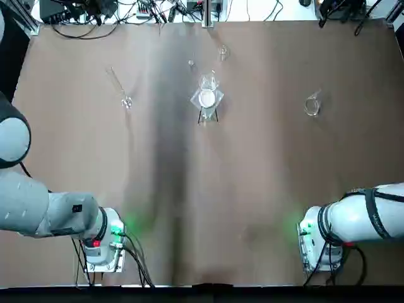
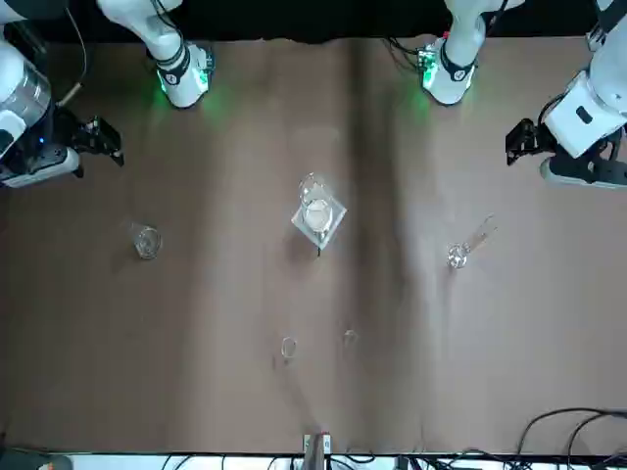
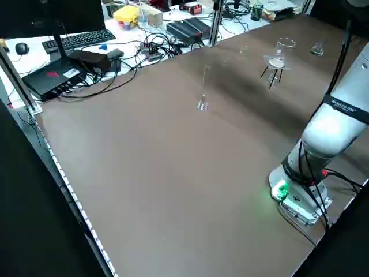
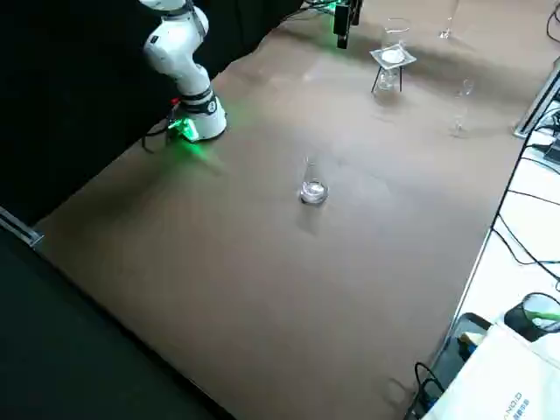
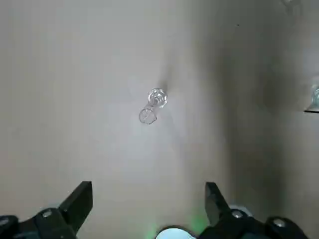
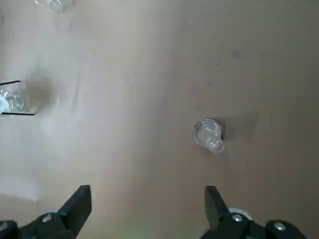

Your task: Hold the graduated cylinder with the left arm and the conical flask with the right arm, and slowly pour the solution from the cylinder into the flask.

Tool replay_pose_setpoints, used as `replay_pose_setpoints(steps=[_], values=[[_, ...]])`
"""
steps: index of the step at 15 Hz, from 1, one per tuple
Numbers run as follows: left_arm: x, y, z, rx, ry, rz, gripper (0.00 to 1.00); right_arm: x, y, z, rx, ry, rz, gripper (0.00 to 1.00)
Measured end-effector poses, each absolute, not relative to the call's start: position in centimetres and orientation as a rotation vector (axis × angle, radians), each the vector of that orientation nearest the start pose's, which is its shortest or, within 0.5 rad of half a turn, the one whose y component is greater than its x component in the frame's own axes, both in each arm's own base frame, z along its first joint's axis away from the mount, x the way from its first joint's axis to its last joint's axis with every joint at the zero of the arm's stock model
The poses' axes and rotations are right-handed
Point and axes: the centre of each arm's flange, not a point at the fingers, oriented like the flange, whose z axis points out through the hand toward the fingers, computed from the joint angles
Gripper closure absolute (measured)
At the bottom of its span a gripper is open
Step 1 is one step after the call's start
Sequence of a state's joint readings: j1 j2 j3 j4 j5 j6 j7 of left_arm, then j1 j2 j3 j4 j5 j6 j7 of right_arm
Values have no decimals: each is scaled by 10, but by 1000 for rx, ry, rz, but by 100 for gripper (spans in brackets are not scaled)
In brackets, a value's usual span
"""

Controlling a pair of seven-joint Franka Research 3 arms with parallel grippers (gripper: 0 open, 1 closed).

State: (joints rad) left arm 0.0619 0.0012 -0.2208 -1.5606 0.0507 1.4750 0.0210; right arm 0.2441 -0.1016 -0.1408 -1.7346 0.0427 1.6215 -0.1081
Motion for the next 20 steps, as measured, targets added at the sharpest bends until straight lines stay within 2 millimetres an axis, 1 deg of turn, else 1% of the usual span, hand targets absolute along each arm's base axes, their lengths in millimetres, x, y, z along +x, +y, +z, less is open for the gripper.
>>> replay_pose_setpoints(steps=[4, 6, 8, 10, 11, 14, 16, 18, 20], values=[[539, -80, 620, -3062, 278, 130, 0, 526, 50, 609, -3070, -309, -23, 0], [539, -78, 618, -3051, 275, 136, 0, 526, 45, 609, -3072, -292, -25, 0], [541, -68, 611, -3047, 249, 157, 0, 527, 34, 609, -3075, -261, -25, 0], [547, -51, 602, -3042, 240, 187, 0, 527, 27, 608, -3076, -242, -16, 0], [550, -39, 597, -3043, 287, 205, 0, 527, 25, 607, -3075, -237, -7, 0], [556, 3, 587, -3030, 574, 252, 0, 528, 25, 597, -3075, -240, 22, 0], [556, 31, 583, -3011, 790, 270, 0, 534, 19, 588, -3071, -294, 27, 0], [559, 46, 575, -3005, 976, 277, 0, 541, 4, 575, -3043, -381, 40, 0], [564, 55, 561, -3062, 1041, 272, 0, 546, -20, 566, -2997, -409, 40, 0]])
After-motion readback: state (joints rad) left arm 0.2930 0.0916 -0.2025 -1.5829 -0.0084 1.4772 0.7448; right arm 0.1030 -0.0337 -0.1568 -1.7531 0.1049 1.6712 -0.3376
